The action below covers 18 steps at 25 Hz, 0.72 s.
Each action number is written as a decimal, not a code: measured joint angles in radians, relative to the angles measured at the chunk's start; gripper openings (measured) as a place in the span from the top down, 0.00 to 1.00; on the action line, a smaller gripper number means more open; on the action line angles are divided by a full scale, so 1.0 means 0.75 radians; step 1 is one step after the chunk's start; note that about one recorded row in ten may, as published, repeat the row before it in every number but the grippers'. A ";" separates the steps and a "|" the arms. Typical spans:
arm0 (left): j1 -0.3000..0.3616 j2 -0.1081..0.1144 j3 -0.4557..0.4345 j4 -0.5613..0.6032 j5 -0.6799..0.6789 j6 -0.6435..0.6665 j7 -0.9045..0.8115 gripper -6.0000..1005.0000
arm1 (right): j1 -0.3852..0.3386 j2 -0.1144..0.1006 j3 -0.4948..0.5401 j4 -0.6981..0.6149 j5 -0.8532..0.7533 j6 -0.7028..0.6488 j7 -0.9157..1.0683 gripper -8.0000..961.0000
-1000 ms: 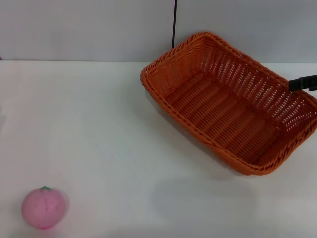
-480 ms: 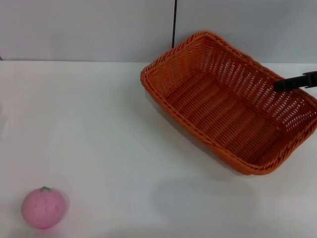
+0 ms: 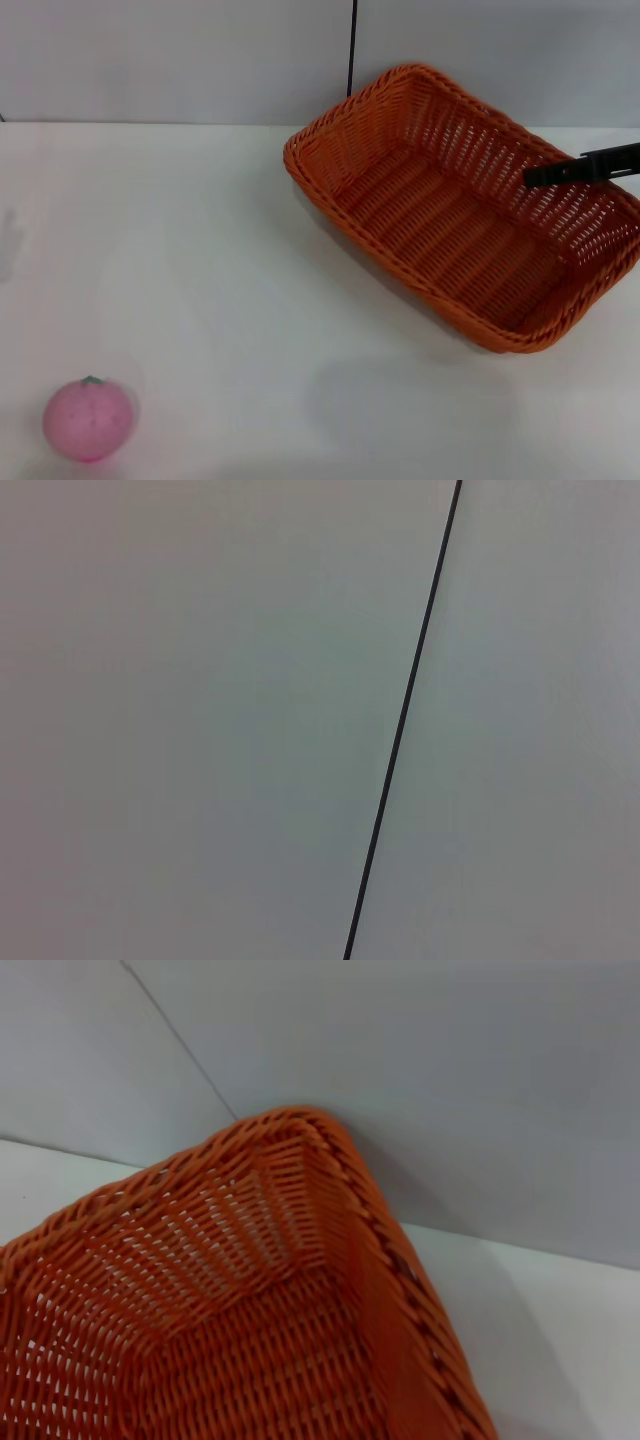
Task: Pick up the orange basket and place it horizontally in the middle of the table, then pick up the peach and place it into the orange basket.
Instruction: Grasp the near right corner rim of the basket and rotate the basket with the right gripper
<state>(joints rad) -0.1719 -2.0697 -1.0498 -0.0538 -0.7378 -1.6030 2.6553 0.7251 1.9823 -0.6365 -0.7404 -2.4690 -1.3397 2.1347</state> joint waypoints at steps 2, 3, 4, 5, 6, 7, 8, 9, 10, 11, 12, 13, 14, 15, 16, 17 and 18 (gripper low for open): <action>0.000 0.000 0.000 0.000 0.000 0.000 0.000 0.19 | 0.000 0.002 -0.001 0.000 0.001 0.001 -0.004 0.18; 0.008 0.000 0.001 -0.012 0.000 -0.001 0.000 0.19 | -0.001 0.002 -0.003 -0.002 0.001 0.002 -0.004 0.18; 0.011 0.000 0.001 -0.014 0.000 -0.005 0.000 0.19 | -0.002 0.002 -0.003 -0.004 0.002 0.002 -0.005 0.19; 0.011 0.000 0.001 -0.014 0.000 -0.005 0.000 0.19 | -0.004 0.003 0.000 -0.005 0.004 0.002 -0.007 0.19; 0.011 0.000 0.001 -0.014 0.000 -0.005 0.000 0.19 | -0.007 0.003 0.003 -0.007 0.010 0.002 -0.012 0.19; 0.013 0.000 0.001 -0.015 0.000 -0.008 0.000 0.19 | -0.010 0.003 0.005 -0.008 0.017 0.003 -0.017 0.22; 0.015 0.000 0.001 -0.015 0.000 -0.012 0.000 0.19 | -0.013 0.003 0.007 -0.009 0.025 0.003 -0.022 0.24; 0.016 0.000 0.001 -0.016 0.000 -0.013 0.000 0.19 | -0.015 0.003 0.008 -0.009 0.029 0.005 -0.027 0.26; 0.016 -0.001 0.001 -0.016 0.000 -0.014 0.000 0.19 | -0.016 0.003 0.009 -0.009 0.031 0.008 -0.029 0.28; 0.016 -0.001 0.001 -0.016 0.000 -0.014 0.000 0.19 | -0.017 0.003 0.008 -0.009 0.031 0.011 -0.029 0.30; 0.016 -0.001 0.001 -0.016 0.000 -0.016 0.000 0.19 | -0.017 0.004 0.007 -0.008 0.031 0.014 -0.029 0.32; 0.015 -0.001 0.001 -0.016 0.000 -0.016 0.000 0.19 | -0.018 0.004 0.006 -0.005 0.031 0.017 -0.029 0.34; 0.013 -0.001 0.002 -0.016 0.000 -0.016 -0.001 0.19 | -0.019 0.004 0.005 -0.004 0.031 0.018 -0.029 0.36; 0.013 -0.001 0.002 -0.016 0.000 -0.016 -0.001 0.20 | -0.020 0.004 0.003 -0.002 0.032 0.019 -0.029 0.39; 0.013 -0.001 0.002 -0.016 0.000 -0.016 -0.001 0.20 | -0.021 0.004 0.003 -0.001 0.032 0.020 -0.030 0.41; 0.013 -0.001 0.002 -0.016 0.000 -0.016 -0.001 0.20 | -0.023 0.004 0.002 0.000 0.032 0.022 -0.030 0.45; 0.012 -0.001 0.003 -0.016 0.000 -0.016 -0.001 0.20 | -0.025 0.004 0.001 0.000 0.032 0.026 -0.031 0.49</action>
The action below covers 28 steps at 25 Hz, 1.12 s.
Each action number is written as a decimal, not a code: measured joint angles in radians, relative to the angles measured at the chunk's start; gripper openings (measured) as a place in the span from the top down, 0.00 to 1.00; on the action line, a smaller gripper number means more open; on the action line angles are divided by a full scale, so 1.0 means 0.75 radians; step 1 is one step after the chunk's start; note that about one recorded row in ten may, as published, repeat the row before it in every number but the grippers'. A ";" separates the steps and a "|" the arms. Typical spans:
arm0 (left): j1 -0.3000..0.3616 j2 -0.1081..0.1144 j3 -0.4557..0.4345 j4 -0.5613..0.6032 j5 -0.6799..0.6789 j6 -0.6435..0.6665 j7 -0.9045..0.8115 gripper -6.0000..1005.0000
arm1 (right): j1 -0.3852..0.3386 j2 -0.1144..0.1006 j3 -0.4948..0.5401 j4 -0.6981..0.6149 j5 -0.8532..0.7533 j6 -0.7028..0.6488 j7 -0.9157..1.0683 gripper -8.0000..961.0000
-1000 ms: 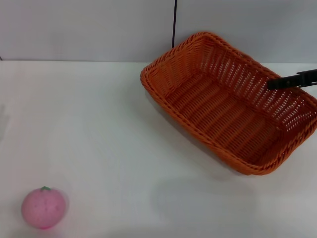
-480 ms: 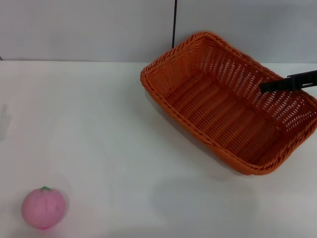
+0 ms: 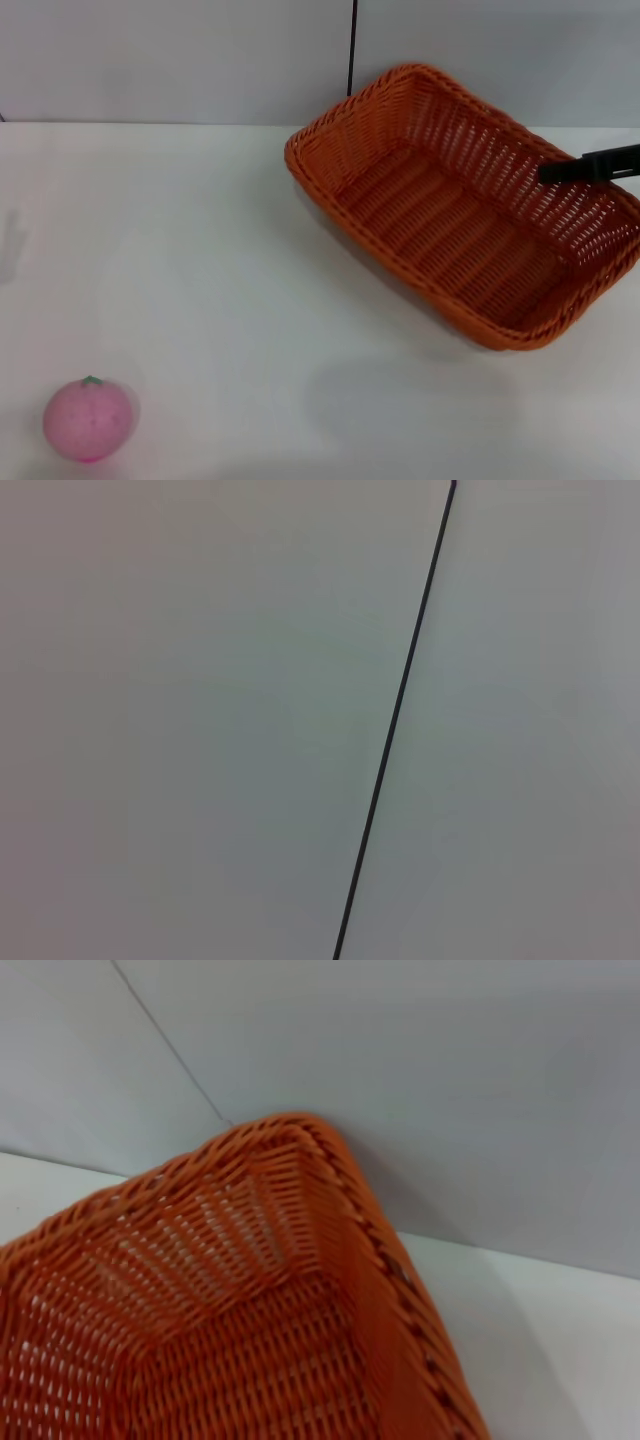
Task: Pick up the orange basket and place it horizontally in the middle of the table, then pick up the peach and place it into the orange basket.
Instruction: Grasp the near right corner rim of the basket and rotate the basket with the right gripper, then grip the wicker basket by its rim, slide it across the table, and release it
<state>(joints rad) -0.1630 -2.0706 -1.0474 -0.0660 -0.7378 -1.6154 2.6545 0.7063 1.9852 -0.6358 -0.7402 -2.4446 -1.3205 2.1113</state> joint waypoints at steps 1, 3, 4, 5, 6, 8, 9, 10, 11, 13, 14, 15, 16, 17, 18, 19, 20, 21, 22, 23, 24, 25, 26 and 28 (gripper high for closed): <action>-0.003 0.000 0.009 0.000 0.000 0.000 -0.001 0.20 | -0.003 0.001 -0.001 0.000 0.001 0.005 -0.004 0.54; -0.002 0.000 0.011 0.000 0.000 0.000 -0.001 0.20 | -0.007 0.006 -0.001 0.000 0.002 0.010 -0.018 0.62; -0.002 0.000 0.011 0.000 0.000 0.000 -0.001 0.20 | -0.008 0.010 0.002 -0.001 0.003 0.012 -0.027 0.66; -0.002 0.000 0.011 0.000 0.000 0.000 -0.001 0.20 | -0.010 0.013 0.005 -0.004 0.004 0.012 -0.036 0.69; -0.002 0.000 0.012 0.000 0.000 0.000 -0.001 0.20 | -0.011 0.016 0.007 -0.010 0.006 0.011 -0.044 0.72; -0.001 0.000 0.012 0.000 0.000 0.000 -0.001 0.20 | -0.017 0.018 0.003 -0.034 0.012 0.006 -0.059 0.78; -0.001 0.000 0.012 0.000 0.000 0.000 -0.001 0.20 | -0.022 0.022 -0.001 -0.064 0.017 -0.006 -0.080 0.81; -0.001 0.000 0.012 0.000 0.000 0.000 -0.001 0.20 | -0.026 0.026 -0.003 -0.088 0.021 -0.019 -0.100 0.82; -0.001 0.000 0.012 0.000 0.000 0.000 -0.001 0.20 | -0.032 0.034 -0.005 -0.128 0.027 -0.040 -0.133 0.82; 0.000 0.000 0.013 -0.001 0.000 -0.001 -0.001 0.20 | -0.040 0.051 -0.005 -0.193 0.037 -0.083 -0.202 0.82; 0.000 0.000 0.013 -0.001 0.000 -0.001 -0.001 0.20 | -0.042 0.058 -0.005 -0.217 0.045 -0.099 -0.235 0.82; 0.006 0.001 0.029 0.003 0.000 -0.023 0.014 0.20 | -0.044 0.063 -0.005 -0.239 0.064 -0.120 -0.280 0.82; 0.006 0.001 0.029 0.003 0.000 -0.023 0.014 0.20 | -0.045 0.065 -0.005 -0.252 0.093 -0.143 -0.332 0.82; 0.006 0.001 0.029 0.003 0.000 -0.023 0.014 0.20 | -0.045 0.063 -0.005 -0.255 0.134 -0.176 -0.396 0.82; 0.012 0.002 0.037 0.008 0.000 -0.032 0.032 0.20 | -0.046 0.060 -0.006 -0.255 0.174 -0.207 -0.458 0.82; 0.029 0.002 0.039 0.005 0.000 -0.039 0.050 0.20 | -0.046 0.053 -0.005 -0.255 0.213 -0.238 -0.518 0.82; 0.036 0.002 0.039 0.002 0.000 -0.044 0.050 0.20 | -0.045 0.049 -0.005 -0.253 0.238 -0.258 -0.565 0.82; 0.041 0.002 0.039 0.000 0.000 -0.048 0.050 0.20 | -0.041 0.044 -0.005 -0.250 0.259 -0.281 -0.612 0.82; 0.041 0.002 0.039 0.000 0.000 -0.048 0.050 0.20 | -0.033 0.040 -0.005 -0.248 0.268 -0.307 -0.653 0.82; 0.041 0.002 0.039 0.000 0.000 -0.048 0.050 0.20 | -0.024 0.037 -0.005 -0.244 0.273 -0.328 -0.686 0.82; 0.055 0.002 0.039 0.003 0.000 -0.070 0.050 0.20 | -0.013 0.035 -0.005 -0.237 0.275 -0.356 -0.727 0.82; 0.055 0.002 0.039 0.003 0.000 -0.070 0.050 0.20 | -0.001 0.032 -0.005 -0.226 0.275 -0.381 -0.767 0.82; 0.063 0.002 0.039 0.004 0.000 -0.081 0.050 0.20 | 0.009 0.029 -0.005 -0.215 0.275 -0.401 -0.799 0.82; 0.063 0.002 0.039 0.004 0.000 -0.081 0.050 0.20 | 0.030 0.020 -0.005 -0.186 0.283 -0.442 -0.868 0.82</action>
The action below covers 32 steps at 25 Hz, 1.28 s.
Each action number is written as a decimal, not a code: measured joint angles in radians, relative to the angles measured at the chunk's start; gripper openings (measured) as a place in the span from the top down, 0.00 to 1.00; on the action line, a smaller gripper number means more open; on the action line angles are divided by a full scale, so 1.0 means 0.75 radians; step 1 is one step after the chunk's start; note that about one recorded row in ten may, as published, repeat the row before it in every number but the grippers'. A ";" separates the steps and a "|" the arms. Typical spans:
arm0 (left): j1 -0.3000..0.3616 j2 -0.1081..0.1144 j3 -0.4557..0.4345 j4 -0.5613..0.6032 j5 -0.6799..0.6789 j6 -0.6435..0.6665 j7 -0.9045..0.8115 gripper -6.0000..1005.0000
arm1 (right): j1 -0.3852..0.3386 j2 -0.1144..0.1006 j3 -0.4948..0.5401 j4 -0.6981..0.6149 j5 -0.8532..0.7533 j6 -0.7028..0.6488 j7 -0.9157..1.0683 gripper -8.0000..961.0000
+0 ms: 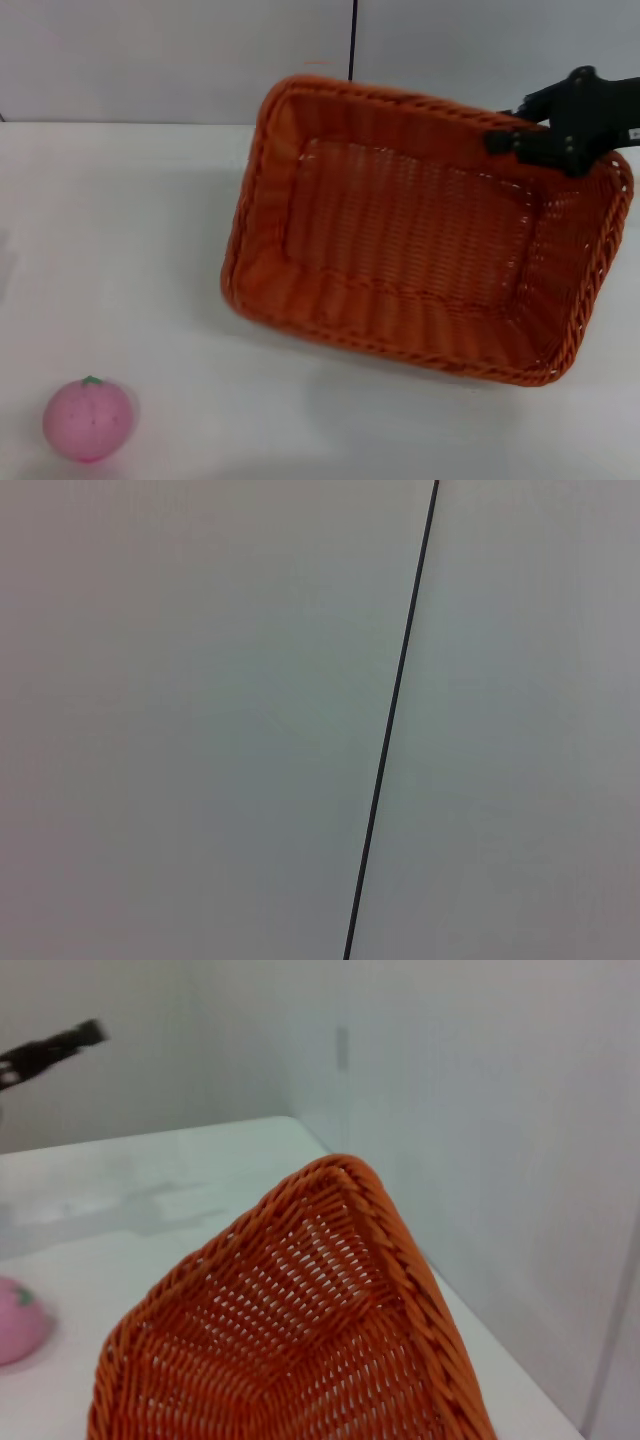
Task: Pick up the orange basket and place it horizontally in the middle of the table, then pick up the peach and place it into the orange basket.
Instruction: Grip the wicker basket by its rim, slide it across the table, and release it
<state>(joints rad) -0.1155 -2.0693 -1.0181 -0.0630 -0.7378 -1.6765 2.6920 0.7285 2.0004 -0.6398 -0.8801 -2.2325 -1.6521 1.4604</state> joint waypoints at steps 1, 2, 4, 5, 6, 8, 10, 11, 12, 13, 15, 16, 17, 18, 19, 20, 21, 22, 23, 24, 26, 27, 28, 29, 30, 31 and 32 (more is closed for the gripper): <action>0.019 0.000 -0.001 -0.001 0.000 -0.029 -0.002 0.20 | 0.006 -0.004 0.000 0.012 0.007 -0.017 -0.027 0.82; 0.020 0.000 -0.001 0.001 0.000 -0.035 -0.002 0.20 | 0.013 -0.010 0.000 0.025 0.019 -0.043 -0.064 0.82; 0.027 0.000 -0.001 0.004 0.000 -0.054 -0.004 0.20 | 0.024 -0.018 0.000 0.044 0.032 -0.084 -0.119 0.82; 0.035 0.000 -0.001 0.001 0.000 -0.063 -0.004 0.20 | 0.030 -0.023 -0.001 0.052 0.037 -0.111 -0.146 0.82; 0.038 0.000 -0.001 0.000 0.000 -0.068 -0.004 0.20 | 0.038 -0.030 -0.001 0.062 0.044 -0.140 -0.172 0.82; 0.048 0.000 -0.001 -0.003 0.000 -0.081 -0.005 0.20 | 0.049 -0.046 -0.002 0.087 0.058 -0.183 -0.204 0.82; 0.054 0.000 -0.001 -0.002 0.000 -0.094 -0.006 0.20 | 0.066 -0.067 -0.009 0.125 0.064 -0.215 -0.225 0.82; 0.056 0.000 -0.001 0.000 0.000 -0.101 -0.007 0.20 | 0.074 -0.076 -0.021 0.140 0.063 -0.221 -0.230 0.82; 0.059 0.000 -0.001 0.003 0.000 -0.110 -0.008 0.20 | 0.079 -0.082 -0.039 0.151 0.056 -0.220 -0.232 0.82; 0.061 0.000 -0.001 0.003 0.000 -0.115 -0.009 0.20 | 0.081 -0.083 -0.056 0.152 0.050 -0.213 -0.232 0.82; 0.071 0.000 -0.001 0.002 0.000 -0.131 -0.011 0.20 | 0.083 -0.085 -0.101 0.148 0.038 -0.191 -0.232 0.82; 0.076 0.000 -0.001 -0.001 0.000 -0.137 -0.012 0.21 | 0.083 -0.083 -0.114 0.146 0.037 -0.180 -0.233 0.82; 0.079 0.000 -0.001 -0.002 0.000 -0.141 -0.012 0.21 | 0.083 -0.080 -0.128 0.145 0.037 -0.167 -0.233 0.82; 0.085 0.000 -0.001 -0.002 0.000 -0.152 -0.012 0.21 | 0.083 -0.077 -0.144 0.145 0.037 -0.152 -0.233 0.82; 0.088 0.000 0.000 0.001 0.000 -0.161 -0.013 0.21 | 0.083 -0.074 -0.158 0.145 0.037 -0.138 -0.234 0.82; 0.092 0.000 0.003 0.003 0.000 -0.170 -0.013 0.21 | 0.084 -0.070 -0.174 0.144 0.037 -0.121 -0.236 0.82; 0.100 0.000 0.010 0.003 0.000 -0.178 -0.013 0.21 | 0.084 -0.065 -0.188 0.144 0.037 -0.101 -0.240 0.82; 0.106 0.000 0.016 0.003 0.000 -0.184 -0.013 0.21 | 0.084 -0.059 -0.198 0.144 0.037 -0.084 -0.245 0.82; 0.112 0.000 0.021 0.003 0.000 -0.189 -0.012 0.21 | 0.084 -0.052 -0.205 0.143 0.037 -0.069 -0.257 0.82; 0.121 0.000 0.025 0.003 0.000 -0.200 -0.010 0.21 | 0.084 -0.046 -0.207 0.143 0.037 -0.054 -0.269 0.82; 0.134 0.000 0.027 0.006 0.000 -0.218 -0.007 0.21 | 0.084 -0.030 -0.208 0.144 0.037 -0.029 -0.296 0.82; 0.142 0.000 0.028 0.008 0.000 -0.225 -0.007 0.21 | 0.084 -0.022 -0.208 0.144 0.037 -0.013 -0.305 0.82; 0.151 0.000 0.028 0.008 0.000 -0.230 -0.008 0.21 | 0.084 -0.015 -0.209 0.144 0.036 0.002 -0.314 0.82; 0.158 0.000 0.028 0.009 0.000 -0.233 -0.008 0.21 | 0.084 -0.009 -0.212 0.142 0.036 0.026 -0.325 0.82; 0.167 0.000 0.028 0.009 0.000 -0.236 -0.010 0.21 | 0.084 -0.004 -0.215 0.140 0.036 0.047 -0.333 0.82; 0.174 0.000 0.028 0.009 0.000 -0.240 -0.012 0.21 | 0.082 0.002 -0.218 0.138 0.036 0.063 -0.341 0.82; 0.178 0.000 0.028 0.009 0.000 -0.243 -0.012 0.21 | 0.081 0.006 -0.224 0.136 0.036 0.083 -0.347 0.82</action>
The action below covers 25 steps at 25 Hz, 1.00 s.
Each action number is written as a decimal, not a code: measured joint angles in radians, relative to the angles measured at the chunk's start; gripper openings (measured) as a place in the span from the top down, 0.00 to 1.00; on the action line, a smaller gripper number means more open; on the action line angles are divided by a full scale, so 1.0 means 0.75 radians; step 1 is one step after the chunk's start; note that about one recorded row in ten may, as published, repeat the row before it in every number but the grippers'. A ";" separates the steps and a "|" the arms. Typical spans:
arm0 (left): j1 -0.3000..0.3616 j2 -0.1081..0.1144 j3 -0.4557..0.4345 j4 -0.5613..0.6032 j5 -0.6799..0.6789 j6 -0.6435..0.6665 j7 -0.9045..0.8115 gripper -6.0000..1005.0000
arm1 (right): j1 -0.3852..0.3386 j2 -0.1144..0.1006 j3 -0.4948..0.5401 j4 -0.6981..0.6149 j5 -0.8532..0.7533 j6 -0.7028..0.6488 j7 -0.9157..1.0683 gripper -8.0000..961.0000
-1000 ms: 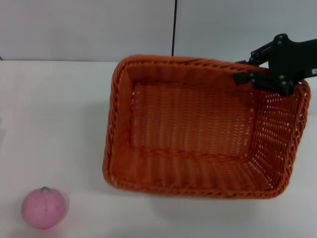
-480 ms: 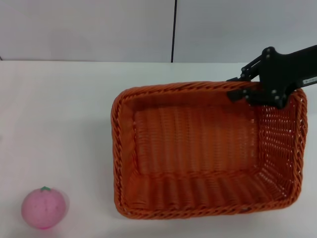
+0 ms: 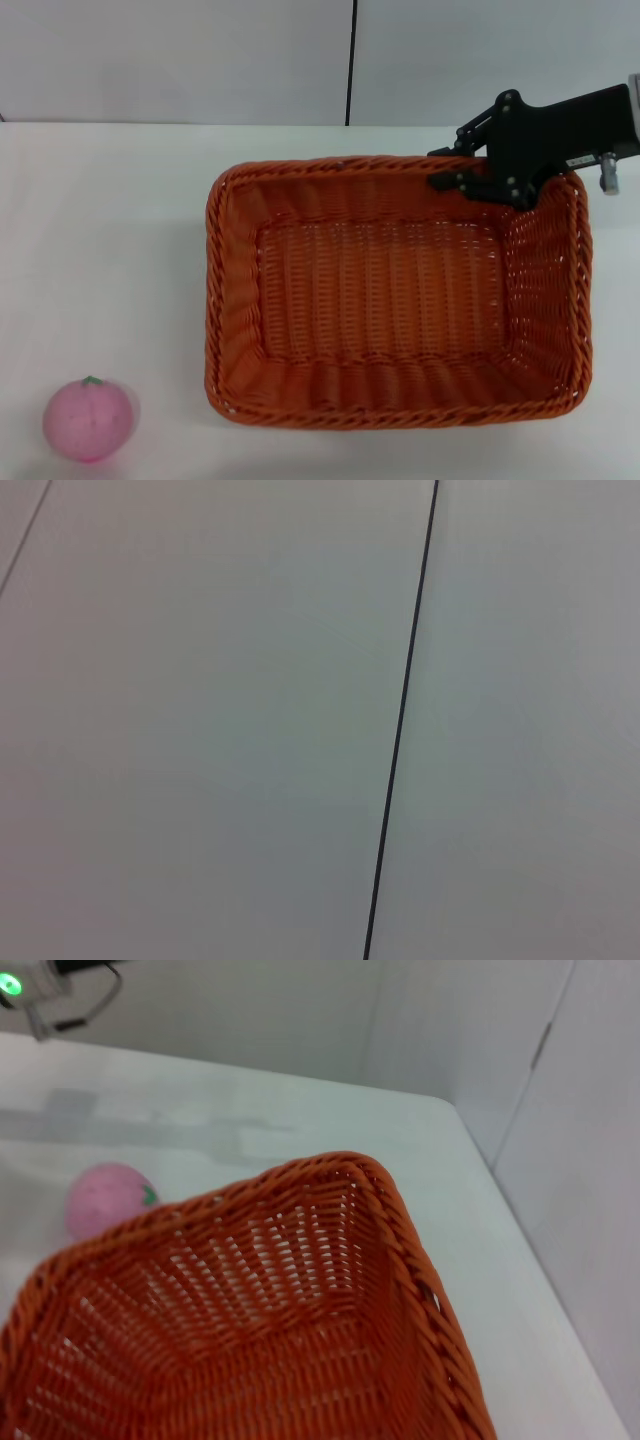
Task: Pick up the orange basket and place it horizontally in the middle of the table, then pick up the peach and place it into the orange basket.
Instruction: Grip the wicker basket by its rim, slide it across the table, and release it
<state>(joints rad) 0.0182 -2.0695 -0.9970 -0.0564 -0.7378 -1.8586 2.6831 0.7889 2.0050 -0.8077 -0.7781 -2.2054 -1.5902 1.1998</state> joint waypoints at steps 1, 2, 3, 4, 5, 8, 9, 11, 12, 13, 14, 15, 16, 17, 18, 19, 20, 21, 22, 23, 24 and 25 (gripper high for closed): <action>0.000 0.000 0.000 0.000 0.000 0.000 0.000 0.21 | -0.002 0.004 -0.006 -0.003 0.000 0.018 -0.006 0.82; 0.007 -0.001 0.000 0.001 0.000 -0.004 -0.001 0.21 | -0.005 0.006 -0.019 -0.008 -0.003 0.034 -0.010 0.81; 0.014 -0.002 0.002 0.001 0.000 -0.008 -0.001 0.21 | -0.009 0.007 -0.037 -0.016 -0.004 0.053 -0.012 0.81; 0.017 -0.002 0.005 0.001 0.000 -0.012 -0.001 0.21 | -0.014 0.008 -0.055 -0.023 -0.005 0.069 -0.014 0.81; 0.019 -0.002 0.009 0.001 0.000 -0.015 -0.001 0.21 | -0.020 0.009 -0.079 -0.033 -0.006 0.089 -0.018 0.81; 0.025 -0.002 0.019 0.002 0.000 -0.032 -0.003 0.21 | -0.031 0.024 -0.103 -0.047 -0.008 0.138 -0.048 0.81; 0.027 -0.002 0.023 0.001 0.000 -0.036 -0.003 0.21 | -0.036 0.033 -0.105 -0.052 -0.010 0.160 -0.063 0.81; 0.034 -0.002 0.030 -0.001 0.000 -0.043 -0.004 0.21 | -0.047 0.050 -0.120 -0.073 -0.016 0.208 -0.088 0.81; 0.037 -0.001 0.033 -0.001 0.000 -0.047 -0.004 0.21 | -0.060 0.058 -0.142 -0.096 -0.019 0.236 -0.096 0.81; 0.040 -0.001 0.035 -0.001 0.000 -0.050 -0.004 0.21 | -0.066 0.062 -0.158 -0.110 -0.019 0.250 -0.097 0.81; 0.043 -0.001 0.036 0.000 0.000 -0.055 -0.005 0.21 | -0.077 0.067 -0.184 -0.130 -0.020 0.270 -0.098 0.81; 0.045 -0.001 0.036 0.001 0.000 -0.057 -0.005 0.21 | -0.086 0.071 -0.202 -0.145 -0.020 0.285 -0.098 0.81; 0.046 -0.001 0.036 0.001 0.000 -0.058 -0.006 0.21 | -0.093 0.077 -0.219 -0.161 -0.021 0.302 -0.098 0.81; 0.047 0.000 0.036 0.001 0.000 -0.058 -0.006 0.21 | -0.098 0.081 -0.231 -0.172 -0.021 0.314 -0.097 0.81; 0.047 0.000 0.036 0.001 0.000 -0.058 -0.006 0.21 | -0.102 0.084 -0.244 -0.181 -0.021 0.326 -0.094 0.81; 0.045 0.000 0.036 0.001 0.000 -0.058 -0.006 0.21 | -0.104 0.086 -0.251 -0.186 -0.021 0.332 -0.087 0.81; 0.043 0.000 0.036 0.001 0.000 -0.058 -0.006 0.21 | -0.104 0.087 -0.257 -0.189 -0.021 0.334 -0.081 0.81; 0.041 0.000 0.038 0.001 0.000 -0.058 -0.006 0.21 | -0.104 0.087 -0.258 -0.191 -0.020 0.332 -0.077 0.81; 0.037 0.000 0.043 0.000 0.001 -0.058 -0.006 0.21 | -0.105 0.087 -0.259 -0.195 -0.018 0.329 -0.074 0.81; 0.036 0.001 0.046 0.000 0.001 -0.058 -0.006 0.21 | -0.107 0.088 -0.259 -0.200 -0.014 0.325 -0.074 0.81; 0.032 0.001 0.055 0.000 0.002 -0.058 -0.006 0.21 | -0.111 0.089 -0.259 -0.207 -0.011 0.323 -0.070 0.81; 0.029 0.002 0.061 0.001 0.002 -0.058 -0.006 0.21 | -0.115 0.090 -0.258 -0.216 -0.005 0.322 -0.061 0.81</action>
<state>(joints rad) 0.0401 -2.0679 -0.9510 -0.0557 -0.7366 -1.9022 2.6783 0.7024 2.0725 -1.0010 -0.9401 -2.2093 -1.3485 1.1543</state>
